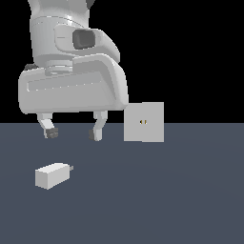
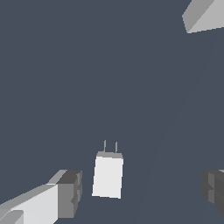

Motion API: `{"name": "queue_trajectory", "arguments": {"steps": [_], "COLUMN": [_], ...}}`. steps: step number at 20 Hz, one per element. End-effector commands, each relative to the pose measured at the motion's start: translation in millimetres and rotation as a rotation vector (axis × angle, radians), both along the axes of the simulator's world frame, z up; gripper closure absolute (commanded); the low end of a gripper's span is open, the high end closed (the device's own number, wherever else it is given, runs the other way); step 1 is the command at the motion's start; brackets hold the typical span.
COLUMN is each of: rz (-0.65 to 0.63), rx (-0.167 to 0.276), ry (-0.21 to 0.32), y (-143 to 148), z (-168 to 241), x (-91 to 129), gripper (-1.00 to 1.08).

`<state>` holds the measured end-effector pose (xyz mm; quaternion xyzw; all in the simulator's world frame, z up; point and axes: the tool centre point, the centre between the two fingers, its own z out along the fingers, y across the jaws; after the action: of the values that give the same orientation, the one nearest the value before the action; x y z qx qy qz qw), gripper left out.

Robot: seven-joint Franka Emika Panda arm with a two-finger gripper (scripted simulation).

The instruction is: Plug the charger into the wall socket.

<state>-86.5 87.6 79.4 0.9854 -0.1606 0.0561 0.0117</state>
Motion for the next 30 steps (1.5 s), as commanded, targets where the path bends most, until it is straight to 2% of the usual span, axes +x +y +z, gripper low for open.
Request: {"name": "queue_trajectory", "arguments": {"steps": [1, 10, 20, 30], "rz": [-0.025, -0.078, -0.085, -0.088], "rx": [-0.002, -0.011, -0.012, -0.013], "ry": [-0.015, -0.043, -0.047, -0.048], "y": [8, 25, 28, 28], "z": [-5, -15, -19, -56], "x": [-3, -8, -9, -10], "gripper": [-0.92, -0.92, -0.92, -0.92]}}
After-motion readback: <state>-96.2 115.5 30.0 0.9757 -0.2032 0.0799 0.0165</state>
